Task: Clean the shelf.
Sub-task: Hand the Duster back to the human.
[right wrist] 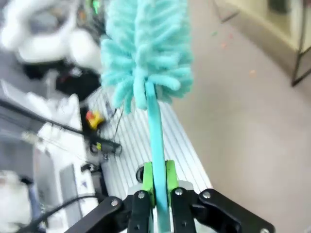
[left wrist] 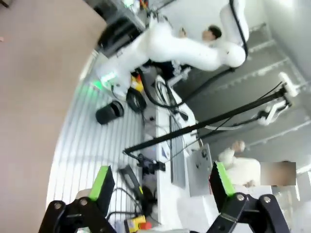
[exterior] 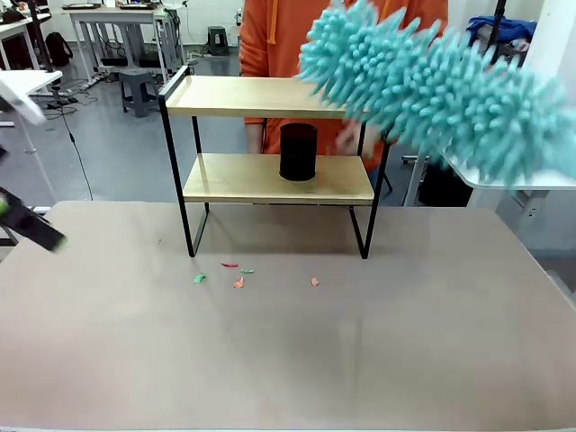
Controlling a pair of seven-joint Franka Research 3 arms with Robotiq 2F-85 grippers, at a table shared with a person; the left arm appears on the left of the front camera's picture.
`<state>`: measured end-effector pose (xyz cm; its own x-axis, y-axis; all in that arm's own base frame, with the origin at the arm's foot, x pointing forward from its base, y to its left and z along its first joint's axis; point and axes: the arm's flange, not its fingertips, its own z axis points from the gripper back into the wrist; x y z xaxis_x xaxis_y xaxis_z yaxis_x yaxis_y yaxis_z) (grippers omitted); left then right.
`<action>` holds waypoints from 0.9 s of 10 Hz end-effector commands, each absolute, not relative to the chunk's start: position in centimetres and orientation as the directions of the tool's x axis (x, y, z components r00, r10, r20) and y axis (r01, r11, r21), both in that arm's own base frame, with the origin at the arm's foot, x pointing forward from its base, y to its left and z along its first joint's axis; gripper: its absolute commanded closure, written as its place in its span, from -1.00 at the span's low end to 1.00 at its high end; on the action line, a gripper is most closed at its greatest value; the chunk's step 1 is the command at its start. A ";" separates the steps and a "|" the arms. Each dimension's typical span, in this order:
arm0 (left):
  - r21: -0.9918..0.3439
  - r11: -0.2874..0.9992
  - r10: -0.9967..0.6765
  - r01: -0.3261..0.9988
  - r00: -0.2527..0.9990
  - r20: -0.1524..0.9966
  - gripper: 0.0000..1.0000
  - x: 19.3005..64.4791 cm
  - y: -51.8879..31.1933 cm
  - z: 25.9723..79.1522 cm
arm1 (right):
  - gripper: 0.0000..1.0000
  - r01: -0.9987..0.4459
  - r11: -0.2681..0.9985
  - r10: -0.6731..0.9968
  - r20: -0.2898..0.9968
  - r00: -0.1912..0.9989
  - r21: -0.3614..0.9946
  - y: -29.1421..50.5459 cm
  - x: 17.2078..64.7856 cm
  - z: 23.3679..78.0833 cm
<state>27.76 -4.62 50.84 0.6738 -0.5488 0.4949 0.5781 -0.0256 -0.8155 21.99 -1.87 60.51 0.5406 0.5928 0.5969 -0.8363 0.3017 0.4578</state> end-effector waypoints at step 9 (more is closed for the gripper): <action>-0.741 -0.060 -0.687 0.669 0.511 0.517 -1.00 31.0 -14.7 53.4 | 0.74 -0.933 -0.019 0.959 0.272 0.085 0.359 7.5 24.5 64.7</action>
